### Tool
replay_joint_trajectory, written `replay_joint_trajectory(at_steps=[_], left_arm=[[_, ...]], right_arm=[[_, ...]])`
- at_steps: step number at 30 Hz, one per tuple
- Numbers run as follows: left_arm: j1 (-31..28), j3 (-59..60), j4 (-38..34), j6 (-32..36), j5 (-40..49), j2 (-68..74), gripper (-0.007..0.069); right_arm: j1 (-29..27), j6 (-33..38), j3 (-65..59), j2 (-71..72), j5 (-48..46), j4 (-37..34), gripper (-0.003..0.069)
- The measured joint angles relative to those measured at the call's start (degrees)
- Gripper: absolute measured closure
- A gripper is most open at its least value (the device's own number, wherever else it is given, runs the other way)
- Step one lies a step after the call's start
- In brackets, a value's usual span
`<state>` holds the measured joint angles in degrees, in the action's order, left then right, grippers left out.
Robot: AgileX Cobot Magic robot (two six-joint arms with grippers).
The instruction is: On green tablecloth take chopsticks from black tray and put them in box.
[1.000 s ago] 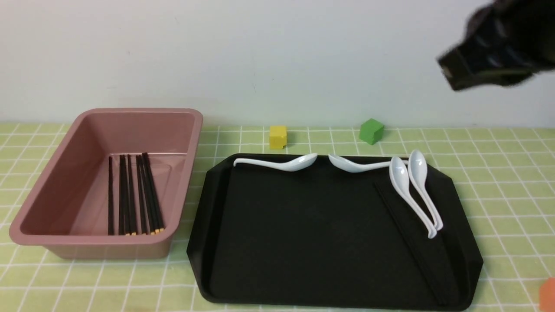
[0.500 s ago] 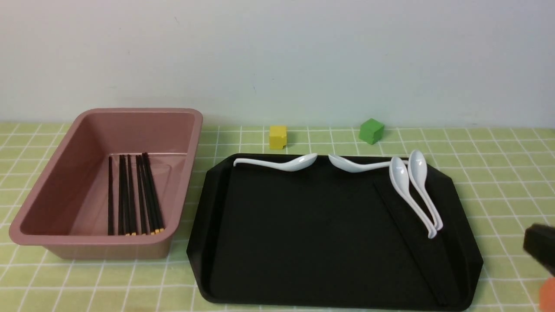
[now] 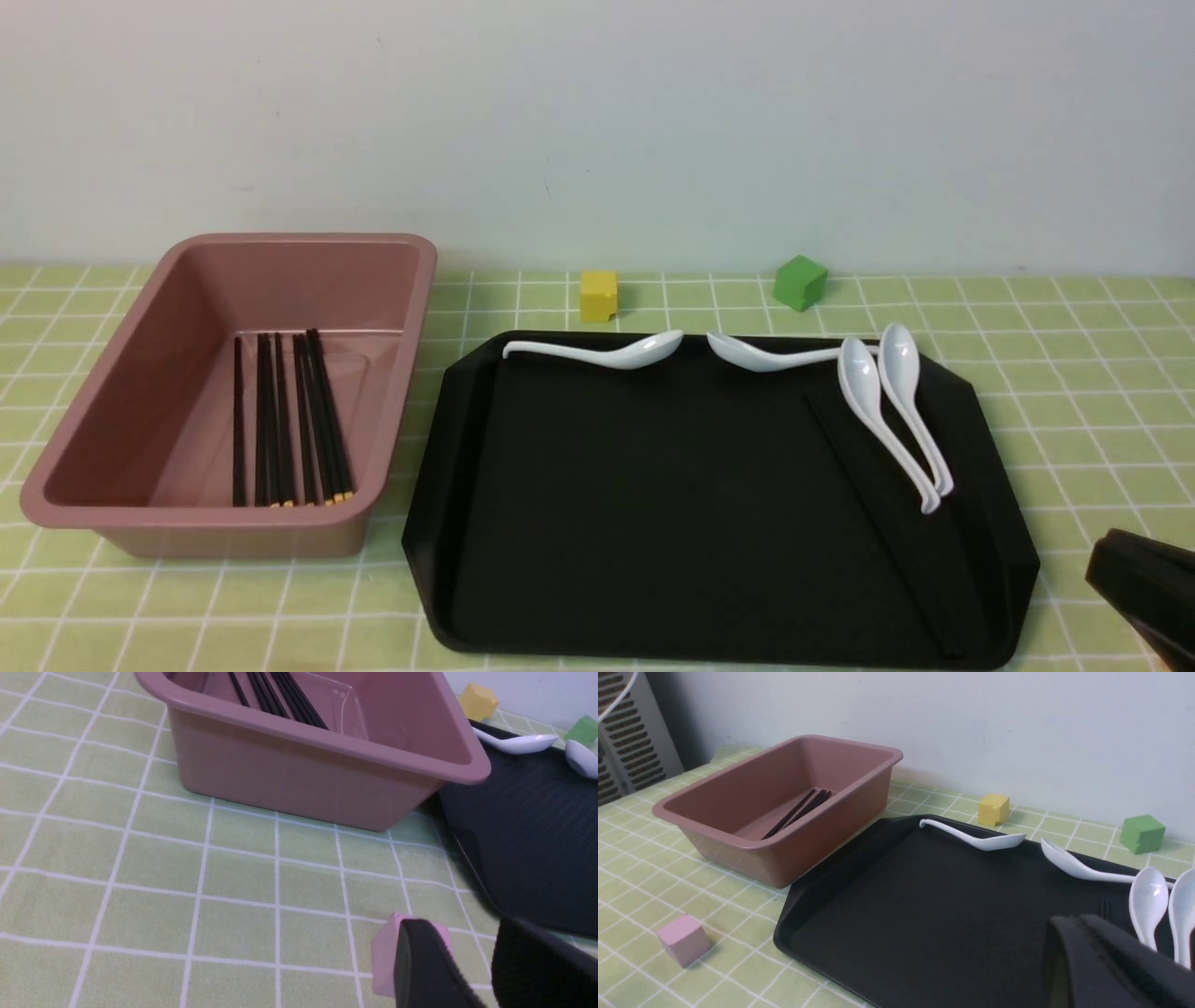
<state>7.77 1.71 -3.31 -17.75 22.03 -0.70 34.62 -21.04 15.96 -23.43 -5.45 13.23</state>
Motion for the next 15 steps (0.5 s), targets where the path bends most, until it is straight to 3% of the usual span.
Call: replay_joint_trajectory(at_steps=[15], left_arm=[[0.0,0.0,0.0,0.0,0.0,0.0,0.0386]], right_arm=[[0.0,0.0,0.0,0.0,-0.05,0.11,0.0627]])
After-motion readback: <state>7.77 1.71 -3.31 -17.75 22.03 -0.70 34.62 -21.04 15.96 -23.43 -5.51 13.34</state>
